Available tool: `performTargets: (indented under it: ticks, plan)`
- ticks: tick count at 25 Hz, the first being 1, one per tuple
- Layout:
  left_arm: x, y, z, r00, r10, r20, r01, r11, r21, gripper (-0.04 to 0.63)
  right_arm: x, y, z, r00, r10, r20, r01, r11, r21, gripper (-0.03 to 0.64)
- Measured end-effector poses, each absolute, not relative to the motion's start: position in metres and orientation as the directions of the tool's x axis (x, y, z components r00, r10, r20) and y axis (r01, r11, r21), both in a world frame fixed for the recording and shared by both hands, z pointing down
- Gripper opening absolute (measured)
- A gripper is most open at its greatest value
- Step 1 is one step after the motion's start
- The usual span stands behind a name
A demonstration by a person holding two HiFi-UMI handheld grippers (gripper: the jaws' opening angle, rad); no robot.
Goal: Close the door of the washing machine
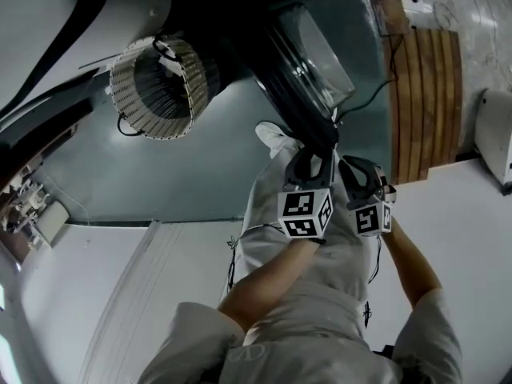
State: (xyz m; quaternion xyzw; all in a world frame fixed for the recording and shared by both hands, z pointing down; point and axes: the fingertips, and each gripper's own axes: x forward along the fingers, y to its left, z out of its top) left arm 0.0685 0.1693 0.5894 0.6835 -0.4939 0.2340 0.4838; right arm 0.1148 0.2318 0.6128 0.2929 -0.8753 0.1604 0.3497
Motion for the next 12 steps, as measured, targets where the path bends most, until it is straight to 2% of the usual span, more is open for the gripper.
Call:
performTargets:
  ticks: [12]
  plan:
    - [0.102,0.154,0.59,0.433,-0.41,0.803,-0.884,-0.021,0.466,0.169,0.137,0.218,0.637,-0.546,-0.447,0.709,-0.676,0.735,-0.057,0.095]
